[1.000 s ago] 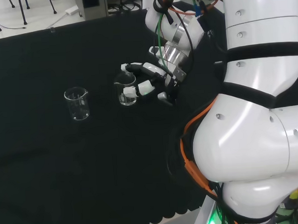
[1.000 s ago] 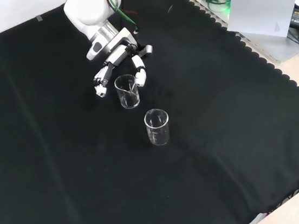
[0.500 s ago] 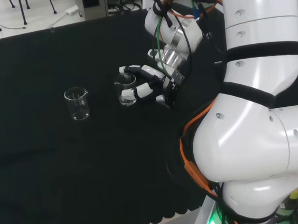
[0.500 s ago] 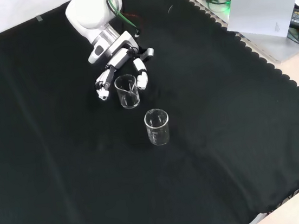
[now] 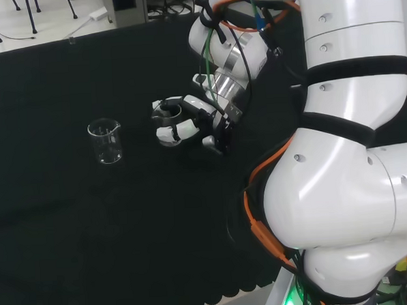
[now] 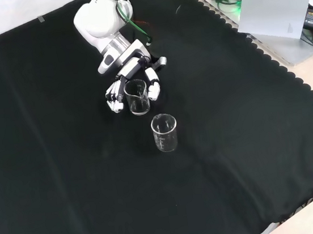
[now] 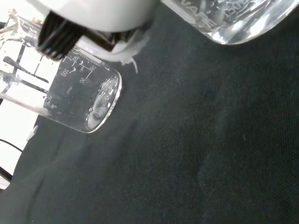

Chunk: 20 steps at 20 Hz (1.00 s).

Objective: Pick up the beaker on the right.

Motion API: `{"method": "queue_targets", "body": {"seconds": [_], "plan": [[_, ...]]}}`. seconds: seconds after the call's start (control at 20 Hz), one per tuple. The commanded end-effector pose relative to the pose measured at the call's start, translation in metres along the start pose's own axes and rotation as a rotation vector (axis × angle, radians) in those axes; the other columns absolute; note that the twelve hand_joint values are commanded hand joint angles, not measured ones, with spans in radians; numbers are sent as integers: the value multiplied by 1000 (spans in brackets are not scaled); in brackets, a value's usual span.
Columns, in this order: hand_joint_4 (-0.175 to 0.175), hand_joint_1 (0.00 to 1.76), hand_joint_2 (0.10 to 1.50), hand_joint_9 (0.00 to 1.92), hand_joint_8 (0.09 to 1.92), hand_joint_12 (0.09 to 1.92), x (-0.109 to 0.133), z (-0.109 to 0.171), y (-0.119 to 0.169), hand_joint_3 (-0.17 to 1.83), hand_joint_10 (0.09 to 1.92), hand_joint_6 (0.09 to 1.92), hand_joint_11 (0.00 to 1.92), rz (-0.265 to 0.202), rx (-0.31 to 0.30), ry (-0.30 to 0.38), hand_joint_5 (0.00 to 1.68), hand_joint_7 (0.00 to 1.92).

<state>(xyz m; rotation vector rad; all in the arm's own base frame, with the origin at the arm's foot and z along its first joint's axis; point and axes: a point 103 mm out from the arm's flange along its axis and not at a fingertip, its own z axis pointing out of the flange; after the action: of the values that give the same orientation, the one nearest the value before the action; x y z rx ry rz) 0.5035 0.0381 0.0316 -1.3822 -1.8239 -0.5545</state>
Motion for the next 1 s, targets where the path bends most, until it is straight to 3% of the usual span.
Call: {"method": "queue_targets", "body": {"seconds": [0.05,0.25,0.35,0.45,0.55,0.85,1.0], "plan": [[-8,1013,470,436,446,1179,1,9,2,718,525,530,0,17,-7,45,515,379],[-5,1006,499,465,464,1224,0,10,2,723,531,815,0,32,-20,74,540,435],[2,996,557,511,490,1272,1,7,1,706,544,890,0,48,-50,77,685,528],[115,1037,761,632,508,1321,4,2,1,501,555,889,77,62,-91,69,959,718],[161,1073,810,790,496,1298,10,-3,2,429,539,787,237,68,-133,47,1123,946],[175,1099,793,1160,247,1177,30,-46,1,427,321,660,586,60,-209,-8,1231,1385],[175,1106,774,1286,156,1139,38,-62,0,448,244,621,686,59,-209,-49,1257,1526]]}}
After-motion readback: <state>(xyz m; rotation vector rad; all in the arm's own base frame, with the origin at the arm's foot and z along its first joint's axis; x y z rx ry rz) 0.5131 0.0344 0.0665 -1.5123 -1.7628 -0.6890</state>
